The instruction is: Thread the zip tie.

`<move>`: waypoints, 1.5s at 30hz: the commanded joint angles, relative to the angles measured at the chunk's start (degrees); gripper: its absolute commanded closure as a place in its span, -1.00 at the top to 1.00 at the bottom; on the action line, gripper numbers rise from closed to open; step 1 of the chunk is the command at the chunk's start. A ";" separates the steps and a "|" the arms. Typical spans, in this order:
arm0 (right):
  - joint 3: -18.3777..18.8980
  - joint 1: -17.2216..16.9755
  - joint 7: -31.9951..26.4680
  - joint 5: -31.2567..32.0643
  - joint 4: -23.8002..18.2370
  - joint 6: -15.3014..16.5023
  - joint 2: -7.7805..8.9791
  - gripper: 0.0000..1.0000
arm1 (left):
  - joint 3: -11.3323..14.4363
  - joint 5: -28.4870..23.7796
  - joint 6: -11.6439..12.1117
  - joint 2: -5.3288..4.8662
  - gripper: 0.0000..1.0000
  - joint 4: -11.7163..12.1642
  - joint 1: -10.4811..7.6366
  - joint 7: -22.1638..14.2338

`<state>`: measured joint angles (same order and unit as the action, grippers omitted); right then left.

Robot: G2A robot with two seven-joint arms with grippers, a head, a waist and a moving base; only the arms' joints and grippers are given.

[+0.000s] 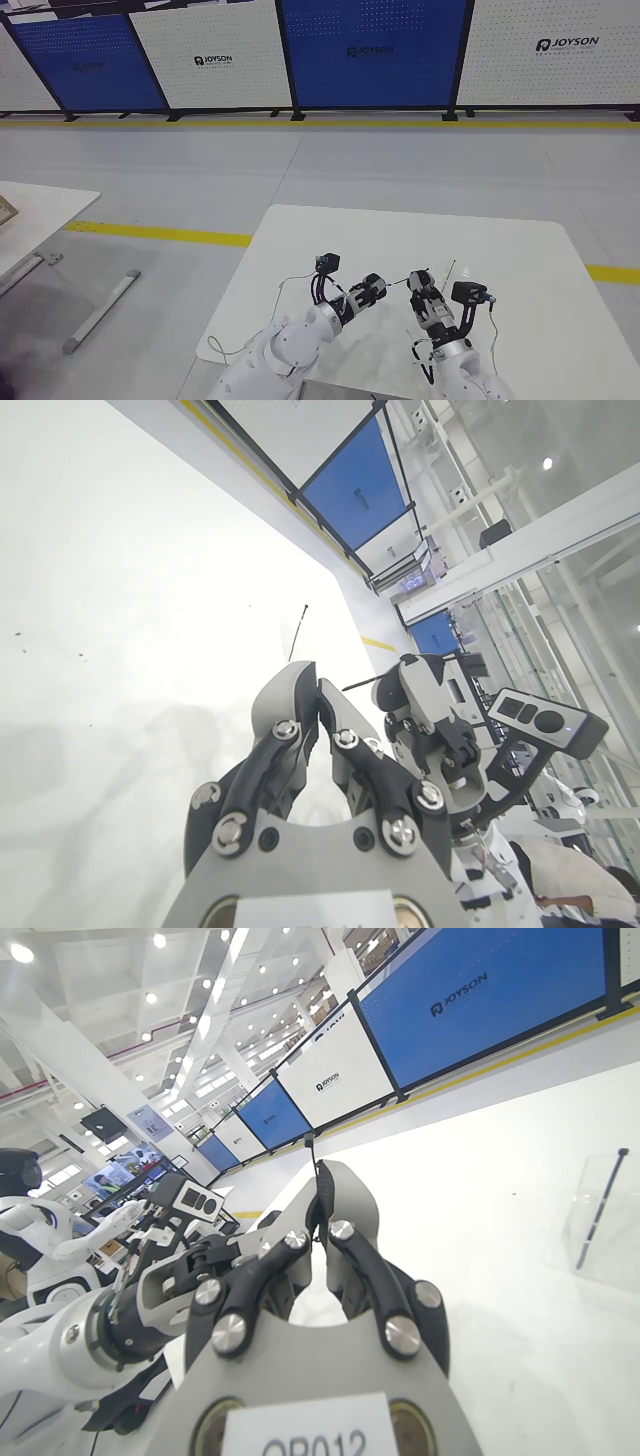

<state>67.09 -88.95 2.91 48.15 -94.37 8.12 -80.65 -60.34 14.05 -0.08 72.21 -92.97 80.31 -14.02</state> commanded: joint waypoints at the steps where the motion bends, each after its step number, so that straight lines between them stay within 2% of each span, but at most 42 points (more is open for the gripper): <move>1: -0.01 0.01 -0.06 0.00 0.03 -0.01 0.00 -1.00 | 0.00 0.00 0.00 0.00 -1.00 0.00 0.00 0.00; 8: -0.71 0.54 -1.13 0.26 0.39 -0.10 0.04 -1.00 | 0.00 0.00 0.00 0.00 -1.00 0.00 0.00 0.00; 15: -1.20 0.68 0.26 2.22 0.59 -2.28 0.01 -1.00 | 0.00 0.00 0.00 0.00 -1.00 0.00 0.00 0.00; 36: -2.16 1.67 -0.54 2.18 1.60 -2.63 0.04 -1.00 | 0.00 0.00 0.00 0.00 -1.00 0.00 0.00 0.00; 45: -2.02 1.77 -0.41 1.27 1.91 -1.69 0.12 -1.00 | 0.00 0.00 0.00 0.00 -1.00 0.00 0.00 0.00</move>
<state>64.94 -87.09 2.19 49.37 -92.43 6.41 -80.55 -60.34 14.05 -0.08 72.21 -92.97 80.31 -14.02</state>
